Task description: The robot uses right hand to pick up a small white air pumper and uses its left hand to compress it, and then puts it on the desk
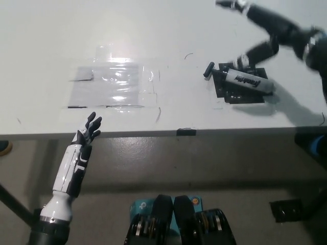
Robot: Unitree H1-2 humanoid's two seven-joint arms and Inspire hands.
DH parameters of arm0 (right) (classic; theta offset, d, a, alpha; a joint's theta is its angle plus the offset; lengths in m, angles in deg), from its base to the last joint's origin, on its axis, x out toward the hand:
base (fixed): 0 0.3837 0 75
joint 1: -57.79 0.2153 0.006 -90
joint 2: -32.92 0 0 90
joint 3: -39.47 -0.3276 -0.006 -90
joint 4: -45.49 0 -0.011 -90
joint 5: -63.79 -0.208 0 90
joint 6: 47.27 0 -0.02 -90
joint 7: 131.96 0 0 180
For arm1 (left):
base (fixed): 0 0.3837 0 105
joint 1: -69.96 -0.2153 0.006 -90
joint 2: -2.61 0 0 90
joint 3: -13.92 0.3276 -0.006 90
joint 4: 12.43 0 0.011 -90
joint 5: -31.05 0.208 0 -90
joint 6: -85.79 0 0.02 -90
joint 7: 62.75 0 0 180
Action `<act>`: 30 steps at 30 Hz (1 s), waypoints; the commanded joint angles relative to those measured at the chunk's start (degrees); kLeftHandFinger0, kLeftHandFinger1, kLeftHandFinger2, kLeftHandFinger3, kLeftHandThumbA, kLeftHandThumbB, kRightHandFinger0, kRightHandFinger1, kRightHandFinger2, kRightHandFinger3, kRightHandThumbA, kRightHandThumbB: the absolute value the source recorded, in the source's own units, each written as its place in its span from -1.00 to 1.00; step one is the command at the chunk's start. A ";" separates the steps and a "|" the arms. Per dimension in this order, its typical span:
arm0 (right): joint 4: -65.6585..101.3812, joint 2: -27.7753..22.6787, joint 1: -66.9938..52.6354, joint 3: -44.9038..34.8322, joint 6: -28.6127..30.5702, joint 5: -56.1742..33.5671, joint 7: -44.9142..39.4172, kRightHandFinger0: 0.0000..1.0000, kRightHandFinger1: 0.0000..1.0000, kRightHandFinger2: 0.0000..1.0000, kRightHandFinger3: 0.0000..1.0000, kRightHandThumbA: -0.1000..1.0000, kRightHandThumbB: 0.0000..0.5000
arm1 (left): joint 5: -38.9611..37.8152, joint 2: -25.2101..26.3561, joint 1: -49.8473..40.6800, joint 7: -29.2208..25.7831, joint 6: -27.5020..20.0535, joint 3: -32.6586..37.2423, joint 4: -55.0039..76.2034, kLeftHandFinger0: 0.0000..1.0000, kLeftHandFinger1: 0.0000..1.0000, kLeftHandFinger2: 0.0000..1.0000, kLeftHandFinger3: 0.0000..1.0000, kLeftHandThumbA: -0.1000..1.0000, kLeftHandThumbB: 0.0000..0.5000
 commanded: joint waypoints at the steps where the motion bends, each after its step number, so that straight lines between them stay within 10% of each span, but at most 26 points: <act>1: 54.75 4.03 -21.43 -15.69 -9.20 -24.28 9.62 1.00 1.00 1.00 1.00 0.81 0.31 | -3.18 0.99 4.18 1.32 -0.78 -0.45 0.40 1.00 1.00 1.00 1.00 1.00 0.54; 4: 56.51 7.45 -29.33 -14.22 -5.68 -25.58 11.86 1.00 1.00 1.00 1.00 0.88 0.11 | -3.31 0.65 3.65 1.09 -0.76 -0.50 0.17 1.00 1.00 1.00 1.00 1.00 0.58; 10: 53.10 13.37 -42.68 -11.03 0.78 -28.90 12.91 1.00 1.00 1.00 1.00 1.00 0.34 | -3.61 0.15 2.60 0.95 -2.90 -0.32 -1.60 1.00 1.00 1.00 1.00 1.00 0.56; 19: 37.58 19.93 -45.49 -14.05 9.31 -24.54 14.88 1.00 1.00 1.00 1.00 1.00 -0.34 | -4.92 0.41 1.29 1.93 -4.34 -0.19 -3.28 1.00 1.00 1.00 1.00 1.00 0.58; 30: 23.36 22.35 -45.89 -13.77 13.57 -22.27 17.05 1.00 1.00 1.00 1.00 1.00 -0.62 | -3.70 1.52 -1.67 2.10 -5.34 -0.02 -4.52 1.00 1.00 1.00 1.00 1.00 0.54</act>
